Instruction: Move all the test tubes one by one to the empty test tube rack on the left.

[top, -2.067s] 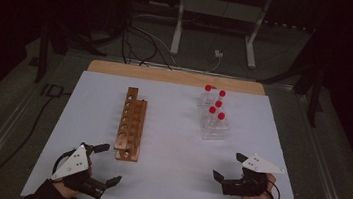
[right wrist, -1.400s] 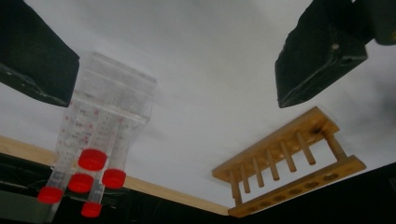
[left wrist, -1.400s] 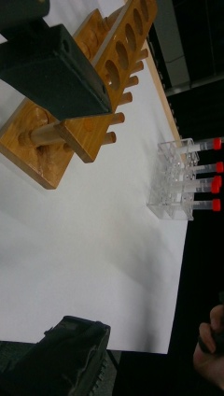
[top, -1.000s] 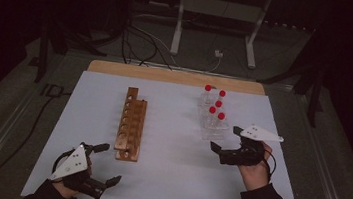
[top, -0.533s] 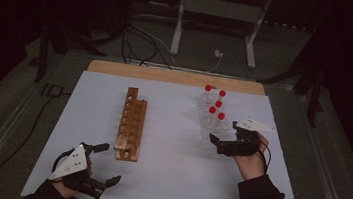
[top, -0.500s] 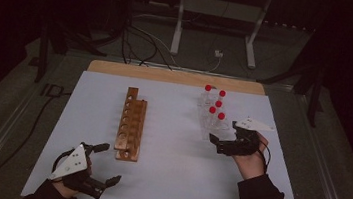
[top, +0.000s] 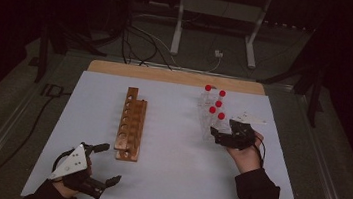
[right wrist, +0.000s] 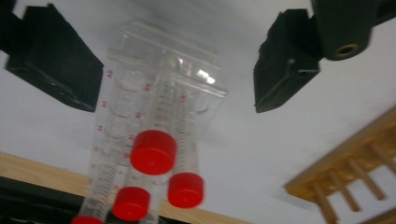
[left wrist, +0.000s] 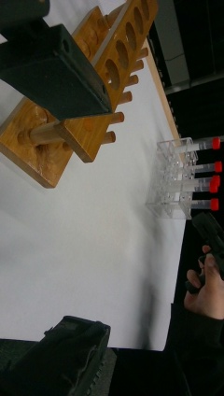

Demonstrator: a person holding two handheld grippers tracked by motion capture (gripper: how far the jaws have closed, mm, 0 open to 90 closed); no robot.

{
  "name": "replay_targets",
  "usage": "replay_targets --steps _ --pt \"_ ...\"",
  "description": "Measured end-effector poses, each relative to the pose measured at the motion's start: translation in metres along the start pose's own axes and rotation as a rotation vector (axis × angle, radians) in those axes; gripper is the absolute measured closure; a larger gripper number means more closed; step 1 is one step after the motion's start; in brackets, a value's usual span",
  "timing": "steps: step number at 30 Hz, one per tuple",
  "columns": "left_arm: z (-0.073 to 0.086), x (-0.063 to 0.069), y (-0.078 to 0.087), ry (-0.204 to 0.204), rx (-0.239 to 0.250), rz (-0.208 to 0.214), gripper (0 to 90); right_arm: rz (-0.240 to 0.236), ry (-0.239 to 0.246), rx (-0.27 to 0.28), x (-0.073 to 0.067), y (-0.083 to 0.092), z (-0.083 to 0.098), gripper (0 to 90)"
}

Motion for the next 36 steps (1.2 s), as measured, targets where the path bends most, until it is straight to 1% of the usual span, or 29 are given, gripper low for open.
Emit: replay_targets --steps 2,3,4,5,6,7,9,10,11,12,13,14,16,17,18,19,20,21,22,23,25,26,28,30,33,36 --pt "0.000 0.000 0.000 0.001 0.000 0.001 0.4 0.007 0.003 -0.003 0.000 -0.002 0.000 23.5" --pt "0.000 0.000 0.000 0.000 -0.001 0.001 0.4 0.010 -0.003 -0.005 0.001 -0.003 0.000 25.1" --pt "0.000 0.000 0.000 0.001 -0.002 0.002 0.4 0.016 -0.001 -0.005 0.002 -0.005 0.000 29.6" --pt "0.000 0.000 0.000 0.001 -0.001 0.002 0.4 0.016 -0.001 -0.005 0.002 -0.005 0.000 29.6" --pt "0.000 0.000 0.000 0.003 -0.001 0.003 0.4 0.017 -0.003 -0.009 0.003 -0.007 0.000 35.1" --pt "0.000 0.000 -0.001 0.002 -0.001 0.004 0.4 0.017 -0.003 -0.009 0.003 -0.007 0.000 35.1" --pt "0.000 0.000 -0.001 0.003 -0.001 0.005 0.4 0.016 0.002 -0.017 0.002 -0.011 0.000 42.9" --pt "0.000 0.000 -0.001 0.003 -0.002 0.005 0.4 0.021 0.006 -0.021 0.002 -0.012 0.000 45.4" --pt "0.000 0.000 -0.001 0.003 -0.001 0.005 0.4 0.024 0.006 -0.022 0.002 -0.014 0.000 47.2" --pt "0.000 0.000 -0.001 0.004 -0.002 0.006 0.4 0.024 0.004 -0.024 0.001 -0.015 0.000 47.2" --pt "0.000 0.000 -0.001 0.003 -0.002 0.006 0.4 0.027 0.003 -0.024 0.001 -0.016 0.000 51.5" --pt "0.000 0.000 -0.001 0.003 -0.002 0.006 0.4 0.027 0.003 -0.024 0.001 -0.016 0.000 51.5" --pt "0.000 0.000 -0.001 0.004 -0.002 0.006 0.4 0.033 0.002 -0.019 0.002 -0.018 -0.002 56.1" --pt "0.000 0.000 -0.001 0.004 -0.002 0.006 0.4 0.041 -0.006 -0.014 0.003 -0.019 -0.002 60.1" --pt "0.000 0.000 -0.001 0.004 -0.002 0.006 0.4 0.039 -0.006 -0.017 0.003 -0.020 -0.002 61.9" --pt "0.000 0.000 -0.001 0.004 -0.003 0.006 0.4 0.049 -0.007 -0.018 0.003 -0.021 -0.002 64.4" --pt "0.000 0.000 -0.001 0.004 -0.003 0.006 0.4 0.049 -0.007 -0.018 0.003 -0.021 -0.002 64.4" --pt "0.000 0.000 -0.001 0.004 -0.002 0.007 0.4 0.049 -0.009 -0.020 0.004 -0.021 -0.002 66.4" --pt "0.000 0.000 -0.001 0.003 -0.002 0.007 0.4 0.049 -0.013 -0.022 0.004 -0.022 -0.002 68.7" --pt "0.000 0.000 -0.001 0.004 -0.003 0.008 0.4 0.055 -0.014 -0.022 0.005 -0.023 -0.001 74.0" --pt "0.001 0.000 -0.001 -0.004 -0.007 0.000 0.4 0.058 -0.014 -0.021 0.005 -0.022 -0.002 74.4" --pt "0.001 0.000 -0.001 -0.006 -0.007 0.003 0.4 0.058 -0.019 -0.020 0.006 -0.022 -0.002 74.7" --pt "0.001 0.001 -0.001 -0.010 -0.009 0.000 0.4 0.061 -0.012 -0.010 0.005 -0.021 -0.003 75.0" --pt "0.001 0.001 -0.001 -0.003 -0.010 0.007 0.4 0.071 0.000 0.005 0.004 -0.018 -0.006 75.2" --pt "0.001 0.000 -0.001 0.006 -0.017 0.005 0.4 0.072 0.003 0.019 0.003 -0.014 -0.010 75.3" --pt "0.000 0.000 -0.002 0.004 -0.021 0.008 0.4 0.075 0.007 0.041 0.003 -0.007 -0.015 75.3"
Point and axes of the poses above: each handheld gripper's, and its own axes: y roughly backward along the jaws, z roughly out of its underside, x roughly to its right, the point moved 6 cm from there along -y, roughly forward along the jaws
